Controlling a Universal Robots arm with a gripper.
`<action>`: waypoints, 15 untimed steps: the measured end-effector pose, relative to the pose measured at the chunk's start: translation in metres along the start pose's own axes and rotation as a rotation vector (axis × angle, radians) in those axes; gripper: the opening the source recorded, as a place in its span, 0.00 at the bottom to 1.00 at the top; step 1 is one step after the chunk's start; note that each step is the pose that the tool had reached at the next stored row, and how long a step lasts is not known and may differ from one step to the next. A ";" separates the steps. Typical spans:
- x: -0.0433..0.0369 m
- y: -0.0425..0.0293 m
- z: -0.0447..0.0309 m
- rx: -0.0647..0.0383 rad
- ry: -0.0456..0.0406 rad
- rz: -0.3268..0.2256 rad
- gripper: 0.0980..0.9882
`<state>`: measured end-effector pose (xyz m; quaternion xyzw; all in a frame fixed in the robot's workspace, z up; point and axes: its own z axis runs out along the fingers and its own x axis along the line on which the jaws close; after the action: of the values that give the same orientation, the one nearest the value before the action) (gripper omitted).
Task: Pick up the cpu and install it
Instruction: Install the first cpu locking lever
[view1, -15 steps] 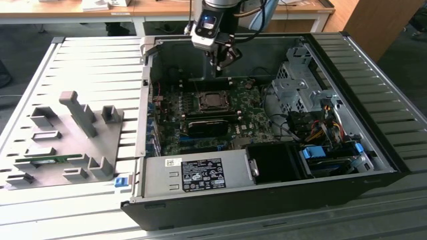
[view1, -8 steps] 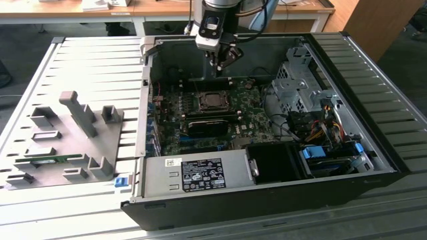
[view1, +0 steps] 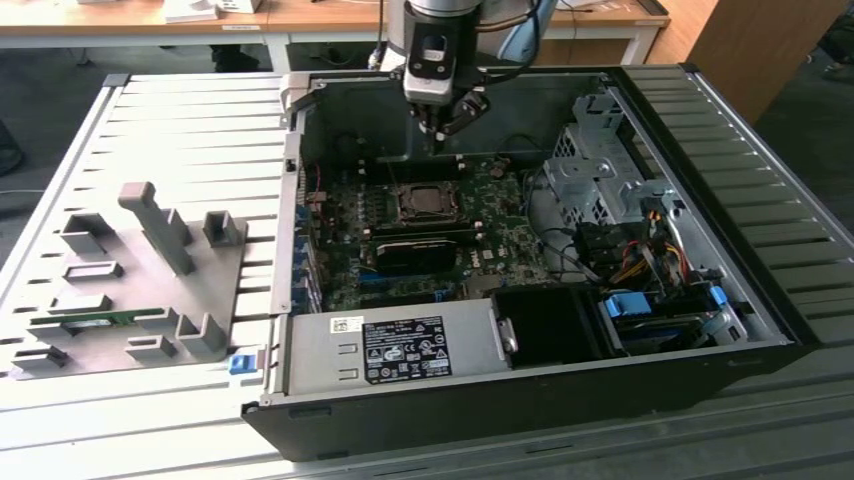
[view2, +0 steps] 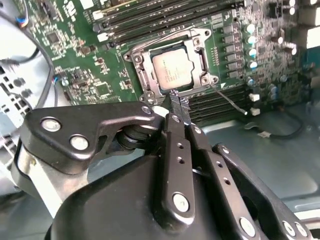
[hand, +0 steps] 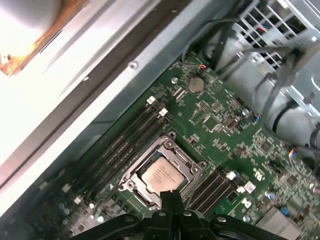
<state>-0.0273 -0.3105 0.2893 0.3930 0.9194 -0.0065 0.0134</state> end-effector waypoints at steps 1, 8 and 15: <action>0.0000 0.0000 0.0001 -0.001 0.0000 -0.018 0.01; 0.0000 0.0000 0.0008 -0.004 -0.0003 -0.145 0.01; 0.0001 0.0000 0.0016 -0.009 0.0000 -0.271 0.01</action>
<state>-0.0274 -0.3105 0.2877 0.2651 0.9641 -0.0043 0.0141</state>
